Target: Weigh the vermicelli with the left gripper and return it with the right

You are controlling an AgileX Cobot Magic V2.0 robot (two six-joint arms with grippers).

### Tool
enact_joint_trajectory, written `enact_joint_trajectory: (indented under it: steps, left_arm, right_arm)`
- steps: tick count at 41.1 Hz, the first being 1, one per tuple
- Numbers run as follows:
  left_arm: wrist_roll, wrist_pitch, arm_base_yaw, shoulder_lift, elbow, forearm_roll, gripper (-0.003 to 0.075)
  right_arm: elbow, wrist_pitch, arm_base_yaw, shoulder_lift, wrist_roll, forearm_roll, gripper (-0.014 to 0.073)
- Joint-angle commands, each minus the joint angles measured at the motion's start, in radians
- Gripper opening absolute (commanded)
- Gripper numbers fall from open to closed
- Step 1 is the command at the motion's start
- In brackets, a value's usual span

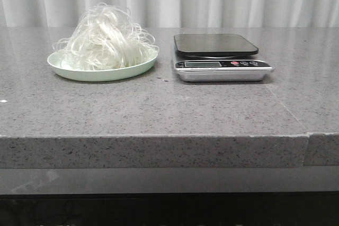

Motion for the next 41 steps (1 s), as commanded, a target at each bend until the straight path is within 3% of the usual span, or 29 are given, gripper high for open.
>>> enact_joint_trajectory:
  steps: [1,23,33,41]
  left_arm:
    - [0.0,-0.089,0.037,-0.019,0.005,0.015,0.0144]
    - [0.0,-0.449,0.49,-0.475,0.54,0.032,0.0144]
    - [0.0,-0.58,0.569,-0.561,0.71,0.028,0.0144]
    - [0.0,-0.643,0.591,-0.561,0.747,0.028,0.0144]
  right_arm:
    - [-0.021,-0.058,-0.005,0.009,-0.011,-0.002,0.0142]
    - [-0.021,-0.058,-0.005,0.009,-0.011,-0.002,0.0142]
    - [-0.021,-0.057,-0.005,0.009,-0.011,-0.002,0.0142]
    - [-0.021,-0.057,-0.005,0.009,-0.011,-0.002,0.0142]
